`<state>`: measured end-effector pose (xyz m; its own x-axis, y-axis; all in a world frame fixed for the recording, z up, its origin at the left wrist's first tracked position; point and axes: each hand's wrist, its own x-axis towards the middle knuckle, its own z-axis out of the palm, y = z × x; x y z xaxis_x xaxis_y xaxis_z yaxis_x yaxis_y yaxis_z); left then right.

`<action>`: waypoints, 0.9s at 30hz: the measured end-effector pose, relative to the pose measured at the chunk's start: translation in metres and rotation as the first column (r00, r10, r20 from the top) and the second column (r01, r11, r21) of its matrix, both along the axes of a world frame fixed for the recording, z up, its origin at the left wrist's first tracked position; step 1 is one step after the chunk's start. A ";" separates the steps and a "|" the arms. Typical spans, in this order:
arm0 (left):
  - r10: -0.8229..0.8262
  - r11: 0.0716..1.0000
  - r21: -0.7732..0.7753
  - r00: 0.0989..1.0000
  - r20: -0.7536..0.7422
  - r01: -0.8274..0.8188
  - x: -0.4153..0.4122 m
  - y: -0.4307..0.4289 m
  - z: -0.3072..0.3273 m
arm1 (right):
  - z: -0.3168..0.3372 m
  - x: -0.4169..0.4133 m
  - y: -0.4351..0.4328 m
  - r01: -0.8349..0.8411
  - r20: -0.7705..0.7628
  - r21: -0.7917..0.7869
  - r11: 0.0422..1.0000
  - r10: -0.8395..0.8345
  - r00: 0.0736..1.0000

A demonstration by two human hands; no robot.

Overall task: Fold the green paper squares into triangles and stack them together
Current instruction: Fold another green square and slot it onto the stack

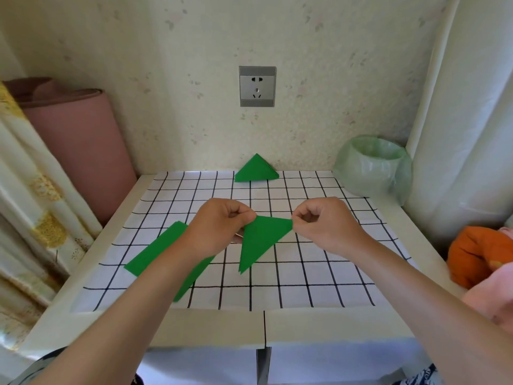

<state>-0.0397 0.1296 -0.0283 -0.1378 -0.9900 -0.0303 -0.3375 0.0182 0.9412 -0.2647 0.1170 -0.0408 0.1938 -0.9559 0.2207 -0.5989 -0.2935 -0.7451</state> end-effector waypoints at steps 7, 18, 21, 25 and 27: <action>0.032 0.999 -0.006 0.999 0.015 -0.032 0.009 -0.005 -0.003 | 0.000 -0.010 -0.005 0.086 -0.056 0.035 0.996 -0.084 0.995; -0.023 0.986 -0.159 0.975 0.219 0.059 0.000 -0.003 -0.013 | 0.000 0.016 0.009 -0.108 0.044 0.131 0.985 0.103 0.994; -0.072 0.944 -0.276 0.932 0.355 0.178 -0.003 0.001 -0.014 | -0.001 0.019 0.010 -0.118 0.044 0.131 0.984 0.113 0.993; -0.153 0.919 -0.263 0.880 0.449 0.294 -0.004 0.003 -0.010 | -0.001 0.022 0.013 -0.134 0.039 0.161 0.978 0.130 0.991; -0.190 0.916 -0.232 0.864 0.467 0.327 0.001 0.001 -0.006 | -0.001 0.022 0.012 -0.143 0.049 0.184 0.972 0.136 0.989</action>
